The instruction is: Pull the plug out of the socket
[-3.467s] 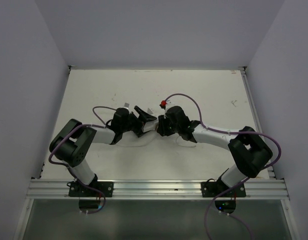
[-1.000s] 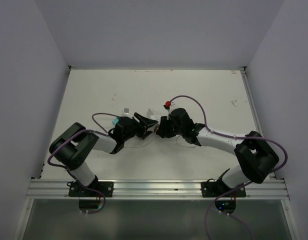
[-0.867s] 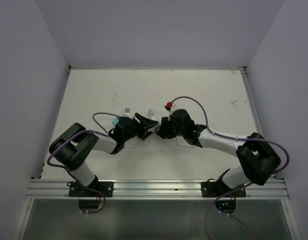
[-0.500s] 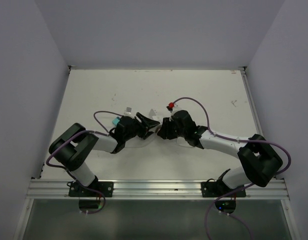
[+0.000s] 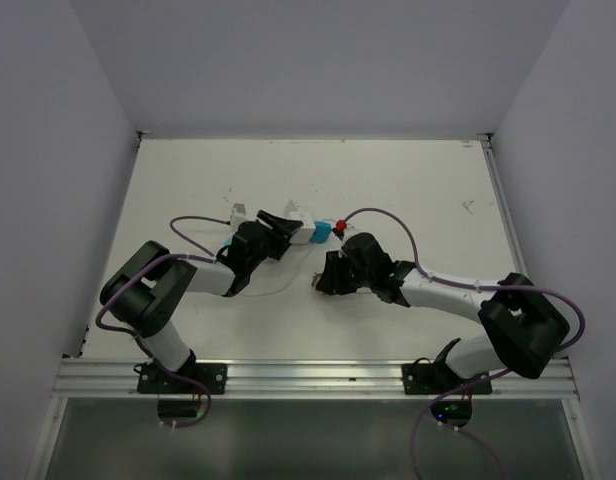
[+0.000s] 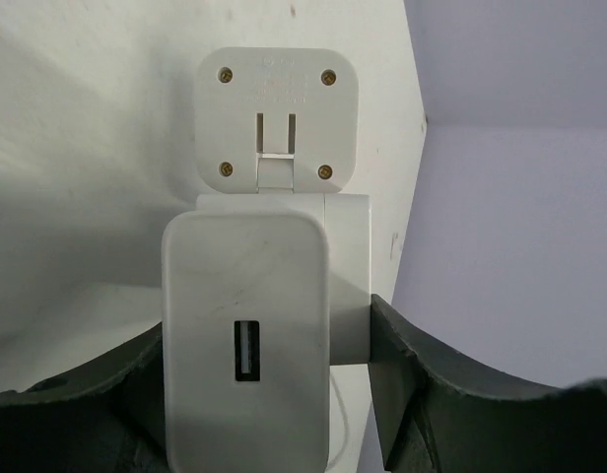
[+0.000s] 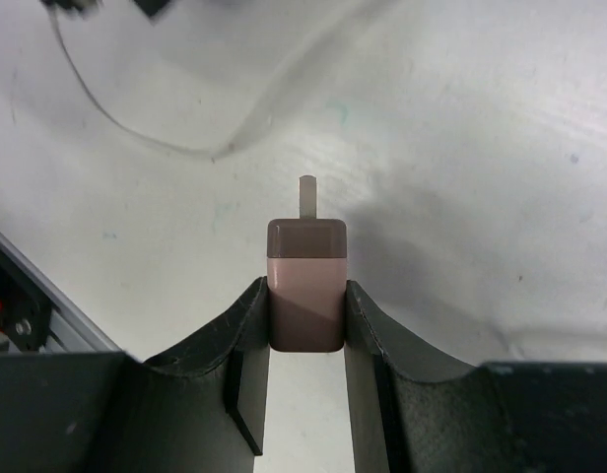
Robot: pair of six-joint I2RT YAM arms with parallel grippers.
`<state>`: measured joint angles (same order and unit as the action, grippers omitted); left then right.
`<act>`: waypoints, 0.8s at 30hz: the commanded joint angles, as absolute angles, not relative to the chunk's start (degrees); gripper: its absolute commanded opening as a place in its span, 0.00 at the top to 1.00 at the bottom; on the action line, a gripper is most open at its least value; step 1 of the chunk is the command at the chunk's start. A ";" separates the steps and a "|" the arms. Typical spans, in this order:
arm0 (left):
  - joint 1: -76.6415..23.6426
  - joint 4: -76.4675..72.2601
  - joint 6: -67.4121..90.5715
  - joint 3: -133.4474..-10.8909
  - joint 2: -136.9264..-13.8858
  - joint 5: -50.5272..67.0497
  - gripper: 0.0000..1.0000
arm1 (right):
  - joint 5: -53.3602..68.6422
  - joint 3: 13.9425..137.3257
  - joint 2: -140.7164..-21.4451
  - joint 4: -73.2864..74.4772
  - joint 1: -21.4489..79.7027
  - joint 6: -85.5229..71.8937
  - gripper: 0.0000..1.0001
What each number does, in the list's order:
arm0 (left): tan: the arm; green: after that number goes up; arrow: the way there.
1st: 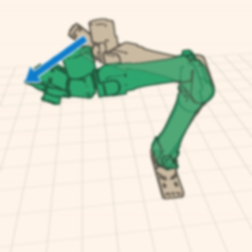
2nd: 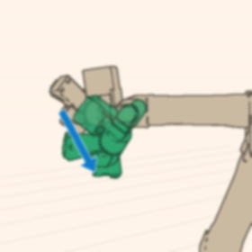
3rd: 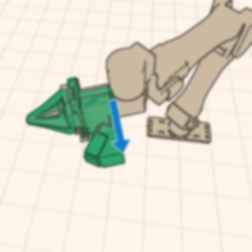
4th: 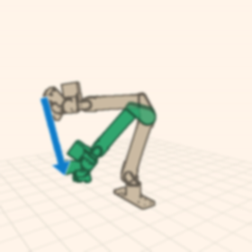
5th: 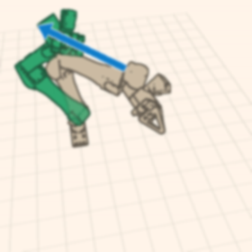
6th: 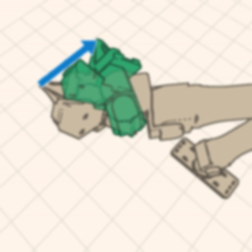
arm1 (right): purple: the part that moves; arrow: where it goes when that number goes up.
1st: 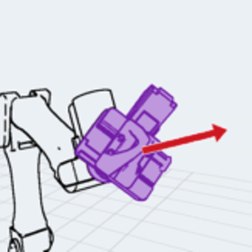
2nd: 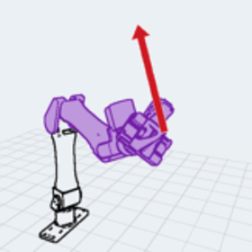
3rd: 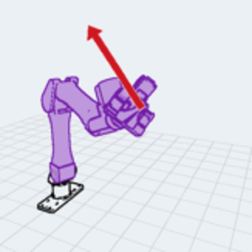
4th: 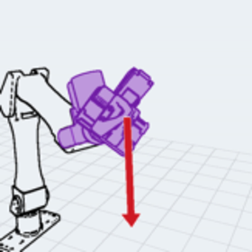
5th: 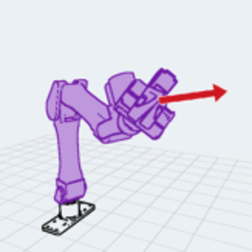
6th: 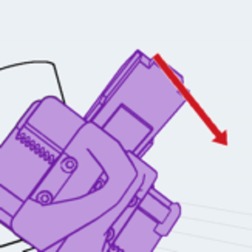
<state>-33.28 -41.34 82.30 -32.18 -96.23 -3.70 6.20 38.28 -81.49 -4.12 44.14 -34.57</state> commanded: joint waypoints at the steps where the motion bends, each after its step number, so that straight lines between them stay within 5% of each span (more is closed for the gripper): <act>1: -31.82 -42.27 78.84 -33.58 -96.94 -15.82 0.89 | 8.53 37.00 -78.32 -0.18 44.91 -35.51 1.00; 13: -31.64 -42.89 74.19 -33.49 -96.07 -11.26 0.87 | 8.08 39.19 -73.04 4.83 43.77 -34.28 1.00; 24: -28.83 -48.51 70.05 -28.66 -93.69 2.01 0.87 | 15.28 43.51 -68.82 5.55 21.29 -31.64 1.00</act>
